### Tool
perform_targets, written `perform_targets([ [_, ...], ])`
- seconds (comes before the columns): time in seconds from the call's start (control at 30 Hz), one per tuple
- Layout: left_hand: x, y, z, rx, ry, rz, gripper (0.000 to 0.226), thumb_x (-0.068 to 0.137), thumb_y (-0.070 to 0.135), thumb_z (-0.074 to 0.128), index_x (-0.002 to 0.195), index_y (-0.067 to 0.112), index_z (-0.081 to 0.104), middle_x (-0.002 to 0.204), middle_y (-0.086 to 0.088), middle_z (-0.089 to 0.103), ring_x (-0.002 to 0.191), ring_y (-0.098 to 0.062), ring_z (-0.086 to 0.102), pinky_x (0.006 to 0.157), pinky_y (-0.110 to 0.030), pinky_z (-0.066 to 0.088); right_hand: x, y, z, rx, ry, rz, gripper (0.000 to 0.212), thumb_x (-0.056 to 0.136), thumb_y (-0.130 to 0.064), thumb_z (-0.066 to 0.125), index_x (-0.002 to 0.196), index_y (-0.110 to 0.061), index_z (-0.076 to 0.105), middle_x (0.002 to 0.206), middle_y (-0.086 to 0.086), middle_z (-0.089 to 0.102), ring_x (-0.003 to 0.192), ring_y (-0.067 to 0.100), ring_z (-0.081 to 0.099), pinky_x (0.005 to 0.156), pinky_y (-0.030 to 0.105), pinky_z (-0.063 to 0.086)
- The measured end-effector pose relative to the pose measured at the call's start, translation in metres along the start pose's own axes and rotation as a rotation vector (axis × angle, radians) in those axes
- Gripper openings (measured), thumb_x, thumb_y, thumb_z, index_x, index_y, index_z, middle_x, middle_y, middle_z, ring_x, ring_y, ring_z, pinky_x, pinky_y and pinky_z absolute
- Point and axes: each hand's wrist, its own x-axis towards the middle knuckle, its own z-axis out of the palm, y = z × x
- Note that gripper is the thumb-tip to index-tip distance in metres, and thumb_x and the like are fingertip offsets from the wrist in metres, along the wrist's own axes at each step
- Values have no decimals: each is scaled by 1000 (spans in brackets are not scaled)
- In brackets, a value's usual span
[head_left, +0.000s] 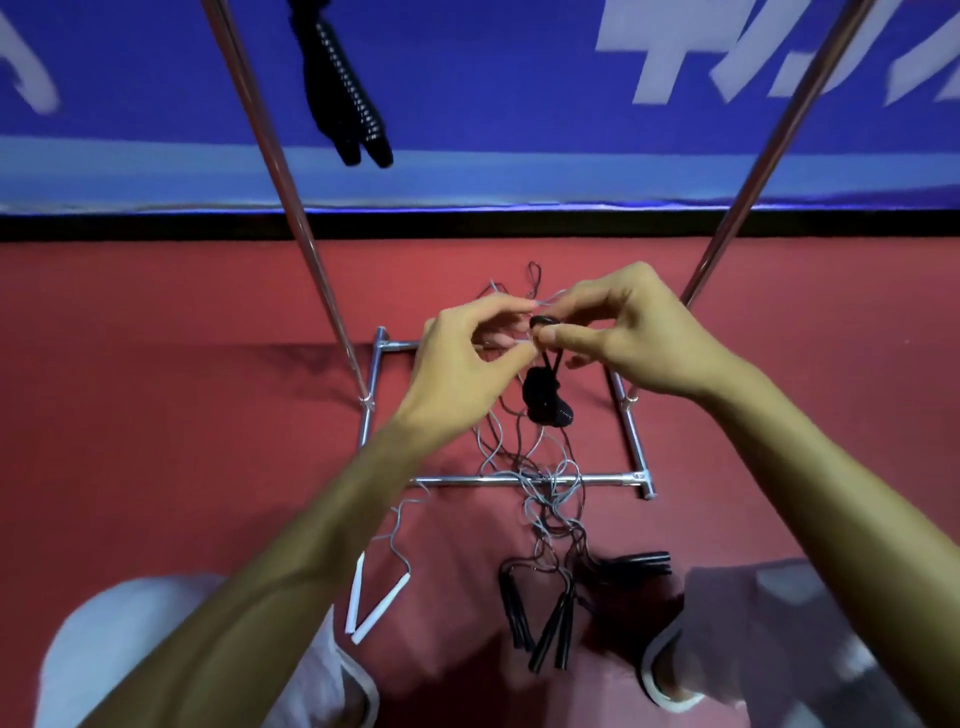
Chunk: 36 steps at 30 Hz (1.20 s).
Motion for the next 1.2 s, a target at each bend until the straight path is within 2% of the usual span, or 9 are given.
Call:
perform_targets([
  [0.07, 7, 18, -3, 34, 29, 40, 8, 84, 16, 78, 91, 20, 79, 79, 6, 76, 72, -8, 69, 70, -32, 57, 1, -13, -13, -53, 18, -31, 9, 88, -9, 79, 97, -7, 81, 75, -2, 74, 63, 11, 66, 63, 36, 57],
  [0.1, 12, 27, -4, 52, 39, 50, 5, 85, 16, 78, 86, 21, 78, 74, 6, 74, 69, -8, 68, 67, -32, 56, 0, -19, -18, -66, 27, -44, 9, 88, -9, 79, 96, -8, 81, 73, -2, 74, 63, 10, 66, 62, 36, 57],
  [0.23, 24, 64, -6, -14, 134, 70, 12, 90, 11, 73, 81, 18, 72, 75, 7, 74, 75, -9, 70, 71, -31, 55, 5, -43, -39, 63, 77, -22, 7, 87, -9, 80, 90, -3, 76, 69, 13, 70, 60, 19, 64, 59, 38, 57],
  [0.4, 41, 107, -16, -130, 217, 81, 15, 97, 15, 63, 83, 20, 60, 74, -1, 76, 69, -16, 71, 66, -42, 54, 26, -81, -56, 327, 51, 2, 13, 87, 9, 70, 96, -1, 69, 80, 7, 68, 78, 18, 69, 66, 30, 55],
  [0.63, 81, 165, -45, -79, 527, 206, 17, 99, 16, 65, 82, 17, 61, 68, 3, 71, 64, -12, 67, 60, -30, 52, 64, -139, -61, 509, 246, -71, 14, 90, 8, 69, 104, 10, 69, 87, 12, 73, 77, 15, 73, 68, 27, 60],
  [0.77, 116, 191, -71, -11, 773, 251, 15, 97, 25, 67, 83, 19, 64, 71, 8, 68, 67, -6, 63, 62, -30, 49, 109, -179, -71, 486, 362, -109, 13, 86, 9, 74, 99, 11, 72, 81, 16, 73, 71, 19, 71, 72, 34, 63],
  [0.9, 155, 198, -98, 216, 924, 257, 14, 98, 33, 61, 87, 24, 63, 81, 5, 67, 74, -21, 64, 61, -36, 47, 151, -216, -67, 406, 472, -92, 10, 80, 4, 80, 89, 3, 75, 82, 17, 75, 73, 25, 74, 75, 40, 64],
  [1.07, 190, 203, -129, 254, 910, 246, 14, 95, 35, 64, 84, 26, 65, 79, 6, 69, 76, -24, 65, 64, -34, 48, 196, -231, -57, 194, 703, -104, 15, 77, -19, 76, 66, -26, 71, 70, -3, 75, 77, 20, 75, 79, 45, 63],
  [1.2, 207, 212, -152, 245, 856, 231, 8, 88, 31, 73, 83, 25, 75, 79, 3, 73, 79, -25, 69, 73, -38, 58, 209, -232, -54, -11, 842, -148, 9, 88, -20, 71, 85, -18, 80, 81, 0, 77, 87, 23, 72, 91, 43, 56],
])
